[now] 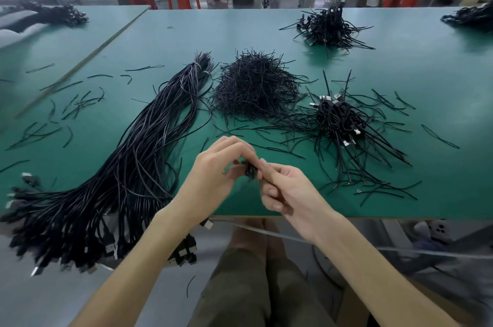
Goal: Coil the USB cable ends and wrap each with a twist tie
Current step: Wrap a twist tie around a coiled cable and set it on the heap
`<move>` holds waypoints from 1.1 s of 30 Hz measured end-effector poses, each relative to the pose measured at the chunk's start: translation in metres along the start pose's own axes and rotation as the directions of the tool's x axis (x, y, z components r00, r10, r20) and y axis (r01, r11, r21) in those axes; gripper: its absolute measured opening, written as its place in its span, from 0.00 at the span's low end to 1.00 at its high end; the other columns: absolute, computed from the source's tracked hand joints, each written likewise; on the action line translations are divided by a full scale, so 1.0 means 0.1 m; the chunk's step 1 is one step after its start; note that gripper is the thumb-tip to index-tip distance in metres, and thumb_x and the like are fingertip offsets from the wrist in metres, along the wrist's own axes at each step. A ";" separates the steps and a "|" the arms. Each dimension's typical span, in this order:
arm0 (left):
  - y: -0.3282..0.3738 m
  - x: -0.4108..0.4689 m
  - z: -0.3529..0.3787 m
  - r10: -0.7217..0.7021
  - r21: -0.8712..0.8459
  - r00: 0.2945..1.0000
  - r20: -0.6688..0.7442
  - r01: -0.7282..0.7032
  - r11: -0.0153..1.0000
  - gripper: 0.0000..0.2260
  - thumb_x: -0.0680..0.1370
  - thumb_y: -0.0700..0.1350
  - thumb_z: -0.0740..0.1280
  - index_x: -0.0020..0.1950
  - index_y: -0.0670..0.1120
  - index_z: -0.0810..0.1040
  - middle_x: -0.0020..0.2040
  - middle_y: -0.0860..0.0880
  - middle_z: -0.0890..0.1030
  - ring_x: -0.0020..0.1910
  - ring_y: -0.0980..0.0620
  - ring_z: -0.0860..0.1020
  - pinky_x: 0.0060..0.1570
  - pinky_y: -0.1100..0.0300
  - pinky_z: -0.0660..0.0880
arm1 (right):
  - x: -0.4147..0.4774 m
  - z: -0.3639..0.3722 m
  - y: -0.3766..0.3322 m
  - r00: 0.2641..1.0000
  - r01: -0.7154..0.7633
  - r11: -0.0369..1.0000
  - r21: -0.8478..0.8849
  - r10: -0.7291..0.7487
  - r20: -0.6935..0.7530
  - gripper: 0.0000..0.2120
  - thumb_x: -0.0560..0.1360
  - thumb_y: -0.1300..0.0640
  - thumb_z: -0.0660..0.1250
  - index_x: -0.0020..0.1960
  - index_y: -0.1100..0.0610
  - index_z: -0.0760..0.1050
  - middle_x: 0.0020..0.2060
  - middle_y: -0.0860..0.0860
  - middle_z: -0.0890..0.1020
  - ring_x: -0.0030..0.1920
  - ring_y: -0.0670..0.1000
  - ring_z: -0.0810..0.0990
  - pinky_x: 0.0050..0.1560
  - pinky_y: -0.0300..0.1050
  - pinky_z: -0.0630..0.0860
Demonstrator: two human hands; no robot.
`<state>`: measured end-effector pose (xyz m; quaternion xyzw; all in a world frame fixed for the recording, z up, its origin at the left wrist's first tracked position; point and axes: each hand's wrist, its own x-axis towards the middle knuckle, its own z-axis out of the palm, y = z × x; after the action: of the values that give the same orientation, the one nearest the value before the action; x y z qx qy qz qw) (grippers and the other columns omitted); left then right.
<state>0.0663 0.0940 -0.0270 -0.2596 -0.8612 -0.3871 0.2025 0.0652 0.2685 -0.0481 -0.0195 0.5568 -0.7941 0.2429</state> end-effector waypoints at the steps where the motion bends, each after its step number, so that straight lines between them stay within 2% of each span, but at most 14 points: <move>1: -0.01 -0.01 0.01 -0.050 0.008 0.999 -0.021 0.050 0.999 0.12 0.72 0.27 0.73 0.48 0.41 0.83 0.47 0.51 0.81 0.49 0.53 0.79 0.50 0.59 0.77 | 0.00 -0.02 0.00 0.999 0.029 0.997 -0.076 -0.031 -0.028 0.15 0.83 0.49 0.63 0.42 0.56 0.75 0.26 0.49 0.68 0.23 0.47 0.64 0.24 0.35 0.61; 3: 0.00 -0.02 0.05 -0.127 0.006 0.989 -0.076 0.128 0.992 0.12 0.72 0.29 0.75 0.51 0.42 0.84 0.46 0.51 0.81 0.47 0.54 0.78 0.48 0.59 0.77 | -0.01 -0.04 0.01 0.993 0.075 0.983 -0.167 -0.088 -0.073 0.16 0.83 0.46 0.61 0.44 0.56 0.76 0.28 0.51 0.73 0.25 0.48 0.68 0.26 0.36 0.64; 5: 0.02 0.00 0.09 -0.124 0.005 0.988 -0.097 0.125 0.992 0.14 0.73 0.28 0.74 0.55 0.42 0.85 0.47 0.48 0.80 0.47 0.52 0.78 0.48 0.62 0.77 | 0.00 -0.04 0.01 0.989 0.084 0.978 -0.189 -0.105 -0.102 0.20 0.83 0.43 0.60 0.47 0.58 0.78 0.30 0.52 0.77 0.26 0.49 0.72 0.26 0.39 0.64; 7: 0.01 0.03 0.11 -0.054 0.075 0.995 -0.087 0.060 0.995 0.14 0.74 0.28 0.73 0.55 0.43 0.87 0.48 0.47 0.79 0.49 0.48 0.76 0.50 0.58 0.77 | 0.00 -0.06 -0.02 0.991 0.055 0.987 -0.153 -0.073 -0.115 0.25 0.82 0.40 0.59 0.53 0.63 0.77 0.33 0.53 0.79 0.26 0.51 0.74 0.25 0.40 0.63; 10: 0.01 0.06 0.11 0.049 0.161 0.998 -0.030 -0.043 0.986 0.12 0.76 0.29 0.72 0.52 0.44 0.88 0.50 0.47 0.78 0.50 0.49 0.73 0.52 0.62 0.74 | -0.01 -0.17 -0.11 0.998 -0.017 0.996 -0.087 0.012 -0.066 0.32 0.80 0.37 0.59 0.62 0.66 0.75 0.41 0.57 0.83 0.32 0.54 0.78 0.29 0.43 0.69; 12: 0.02 0.07 0.13 0.086 0.193 0.996 0.022 -0.089 0.977 0.11 0.77 0.29 0.71 0.51 0.43 0.87 0.50 0.47 0.78 0.51 0.49 0.73 0.52 0.60 0.74 | -0.05 -0.25 -0.19 0.998 -0.048 0.992 -0.113 0.052 0.037 0.29 0.80 0.39 0.62 0.62 0.65 0.77 0.46 0.58 0.84 0.37 0.53 0.80 0.34 0.43 0.72; 14: 0.02 0.06 0.18 0.075 0.186 0.995 0.067 -0.086 0.979 0.11 0.77 0.30 0.71 0.54 0.42 0.86 0.52 0.47 0.77 0.52 0.49 0.74 0.53 0.59 0.73 | -0.09 -0.30 -0.21 0.994 -0.023 0.985 -0.170 0.040 0.098 0.20 0.80 0.48 0.67 0.61 0.64 0.78 0.48 0.57 0.84 0.39 0.52 0.80 0.34 0.40 0.73; 18: -0.01 0.04 0.24 -0.010 0.127 0.995 0.098 -0.003 0.992 0.18 0.79 0.31 0.67 0.68 0.45 0.77 0.65 0.50 0.70 0.60 0.53 0.74 0.62 0.58 0.74 | -0.03 -0.35 -0.23 0.990 0.076 0.951 -0.299 -0.109 -0.094 0.08 0.80 0.59 0.68 0.56 0.64 0.79 0.43 0.56 0.85 0.33 0.49 0.79 0.29 0.38 0.71; 20: -0.09 0.05 0.20 -0.061 0.171 0.995 0.078 0.047 0.984 0.18 0.81 0.36 0.67 0.70 0.46 0.73 0.69 0.51 0.66 0.60 0.54 0.74 0.60 0.52 0.77 | 0.02 -0.45 -0.36 0.948 0.139 0.852 -0.505 -0.261 -0.180 0.08 0.81 0.59 0.67 0.57 0.62 0.80 0.44 0.53 0.86 0.35 0.48 0.81 0.31 0.39 0.72; 23: -0.35 0.08 0.04 -0.216 0.296 0.976 -0.001 0.207 0.932 0.17 0.82 0.41 0.67 0.71 0.45 0.73 0.68 0.51 0.65 0.61 0.59 0.71 0.65 0.57 0.73 | 0.15 -0.65 -0.63 0.803 0.142 0.550 -0.823 -0.550 -0.229 0.11 0.79 0.56 0.70 0.60 0.57 0.79 0.47 0.46 0.84 0.41 0.41 0.81 0.43 0.33 0.74; 25: -0.58 0.12 -0.08 -0.326 0.389 0.943 -0.074 0.328 0.861 0.17 0.82 0.41 0.67 0.71 0.41 0.72 0.68 0.47 0.67 0.67 0.53 0.69 0.68 0.58 0.66 | 0.27 -0.80 -0.81 0.673 0.084 0.403 -0.912 -0.697 -0.246 0.12 0.79 0.56 0.70 0.61 0.58 0.79 0.48 0.47 0.81 0.46 0.42 0.79 0.51 0.33 0.73; 27: -0.81 0.16 -0.21 -0.449 0.466 0.882 -0.143 0.460 0.755 0.17 0.83 0.40 0.65 0.71 0.37 0.71 0.68 0.40 0.68 0.68 0.43 0.68 0.68 0.52 0.68 | 0.41 -0.99 -0.92 0.587 -0.044 0.268 -0.963 -0.773 -0.242 0.12 0.81 0.54 0.68 0.61 0.59 0.78 0.53 0.52 0.80 0.54 0.49 0.76 0.56 0.40 0.70; 30: -1.07 0.17 -0.32 -0.571 0.608 0.799 -0.189 0.552 0.571 0.15 0.83 0.38 0.62 0.69 0.34 0.71 0.67 0.35 0.69 0.65 0.37 0.68 0.65 0.47 0.67 | 0.58 -1.23 -0.88 0.630 -0.234 0.158 -0.959 -0.727 -0.274 0.14 0.83 0.53 0.63 0.62 0.63 0.74 0.58 0.58 0.74 0.60 0.58 0.72 0.52 0.48 0.71; 33: -1.18 0.15 -0.31 -0.532 0.697 0.829 -0.174 0.485 0.527 0.11 0.84 0.39 0.62 0.63 0.35 0.76 0.64 0.36 0.73 0.62 0.37 0.70 0.62 0.47 0.68 | 0.64 -1.33 -0.72 0.624 -0.254 0.195 -0.947 -0.715 -0.314 0.15 0.85 0.51 0.58 0.62 0.62 0.72 0.58 0.58 0.69 0.57 0.59 0.73 0.46 0.47 0.70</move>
<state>-0.0118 0.0073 -0.0657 0.0913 -0.9845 -0.0540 0.1394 -0.0577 0.3778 -0.0499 0.0574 0.9467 -0.2372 -0.2102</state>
